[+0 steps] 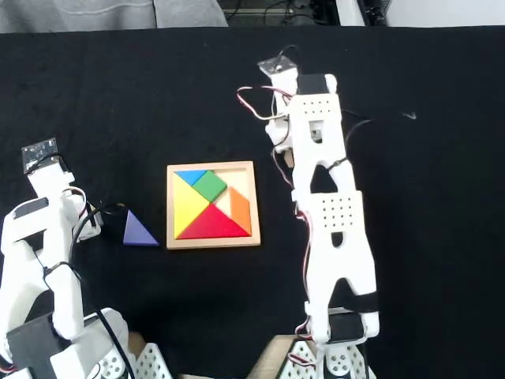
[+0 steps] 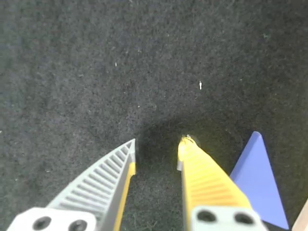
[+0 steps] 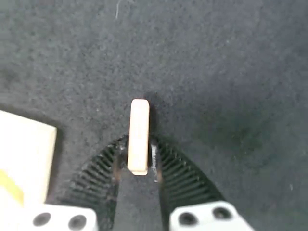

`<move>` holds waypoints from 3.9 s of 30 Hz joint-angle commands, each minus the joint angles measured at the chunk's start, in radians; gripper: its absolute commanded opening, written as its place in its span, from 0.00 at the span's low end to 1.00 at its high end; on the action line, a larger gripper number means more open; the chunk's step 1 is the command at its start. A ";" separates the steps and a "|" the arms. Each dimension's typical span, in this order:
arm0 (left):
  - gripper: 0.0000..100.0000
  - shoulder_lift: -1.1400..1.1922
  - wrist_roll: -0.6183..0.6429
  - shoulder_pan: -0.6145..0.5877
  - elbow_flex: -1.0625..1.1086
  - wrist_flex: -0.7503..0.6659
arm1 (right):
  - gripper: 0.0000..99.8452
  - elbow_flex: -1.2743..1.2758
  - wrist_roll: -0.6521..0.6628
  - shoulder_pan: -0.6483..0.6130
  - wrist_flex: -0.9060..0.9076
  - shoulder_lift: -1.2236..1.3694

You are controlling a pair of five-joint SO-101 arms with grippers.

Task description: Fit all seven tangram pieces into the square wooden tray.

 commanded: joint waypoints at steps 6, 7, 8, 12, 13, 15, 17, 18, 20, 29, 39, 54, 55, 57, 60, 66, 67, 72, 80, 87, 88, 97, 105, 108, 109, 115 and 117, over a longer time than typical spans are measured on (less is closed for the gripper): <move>0.15 -0.028 0.005 -0.007 -0.004 -0.015 | 0.01 0.553 -0.121 -0.143 0.008 -0.627; 0.15 -0.028 0.005 -0.007 -0.004 -0.015 | 0.01 0.622 -0.141 -0.160 -0.009 -0.694; 0.15 -0.028 0.005 -0.007 -0.004 -0.015 | 0.01 0.690 -0.160 -0.176 -0.032 -0.760; 0.15 -0.028 0.005 -0.007 -0.004 -0.015 | 0.01 0.954 -0.249 -0.235 -0.152 -0.970; 0.15 -0.028 0.005 -0.007 -0.004 -0.015 | 0.01 1.017 -0.273 -0.255 -0.186 -1.009; 0.15 -0.028 0.005 -0.007 -0.004 -0.015 | 0.01 1.130 -0.322 -0.298 -0.241 -1.063; 0.15 -0.028 0.005 -0.007 -0.004 -0.015 | 0.01 1.216 -0.408 -0.342 -0.284 -1.084; 0.15 -0.028 0.005 -0.007 -0.004 -0.015 | 0.01 1.248 -0.460 -0.359 -0.302 -1.084; 0.15 -0.028 0.005 -0.007 -0.002 -0.015 | 0.01 1.300 -0.537 -0.381 -0.347 -1.082; 0.15 -0.028 0.005 -0.004 -0.002 -0.015 | 0.01 1.406 -0.552 -0.385 -0.509 -1.053; 0.15 -0.028 0.005 -0.004 -0.002 -0.015 | 0.01 1.288 -0.548 -0.419 -0.525 -0.832; 0.15 -0.028 0.005 -0.007 -0.002 -0.015 | 0.01 1.265 -0.545 -0.407 -0.526 -0.803; 0.15 -0.028 0.005 -0.007 -0.002 -0.015 | 0.02 1.265 -0.545 -0.407 -0.526 -0.803; 0.15 -0.028 0.005 -0.007 -0.002 -0.015 | 0.07 1.265 -0.545 -0.410 -0.523 -0.803; 0.15 -0.028 0.005 -0.007 -0.002 -0.015 | 0.16 1.267 -0.539 -0.414 -0.523 -0.803; 0.15 -0.028 0.005 -0.007 -0.002 -0.015 | 0.18 1.264 -0.468 -0.463 -0.523 -0.811; 0.15 -0.028 0.005 -0.007 -0.002 -0.015 | 0.18 1.264 -0.468 -0.465 -0.523 -0.811; 0.15 -0.028 0.005 -0.007 -0.002 -0.015 | 0.18 1.234 -0.466 -0.462 -0.491 -0.812; 0.15 -0.028 0.005 -0.007 -0.002 -0.015 | 0.18 1.162 -0.473 -0.477 -0.422 -0.809; 0.15 -0.028 0.005 -0.007 -0.002 -0.015 | 0.18 1.159 -0.473 -0.503 -0.425 -0.803; 0.15 -0.028 0.005 -0.007 -0.002 -0.015 | 0.18 1.159 -0.473 -0.503 -0.425 -0.803; 0.15 -0.028 0.005 -0.007 -0.002 -0.015 | 0.18 1.167 -0.456 -0.494 -0.396 -0.877; 0.15 -0.028 0.005 -0.007 -0.002 -0.015 | 0.11 1.262 -0.374 -0.560 -0.505 -0.842; 0.15 -0.028 0.005 -0.007 -0.002 -0.015 | 0.02 1.257 -0.374 -0.560 -0.523 -0.812; 0.15 -0.028 0.005 -0.007 -0.002 -0.015 | 0.01 1.257 -0.374 -0.560 -0.525 -0.806; 0.15 -0.028 0.005 -0.007 -0.002 -0.015 | 0.02 1.233 -0.376 -0.543 -0.520 -0.774; 0.15 -0.028 0.005 -0.007 -0.002 -0.015 | 0.02 1.231 -0.374 -0.535 -0.523 -0.762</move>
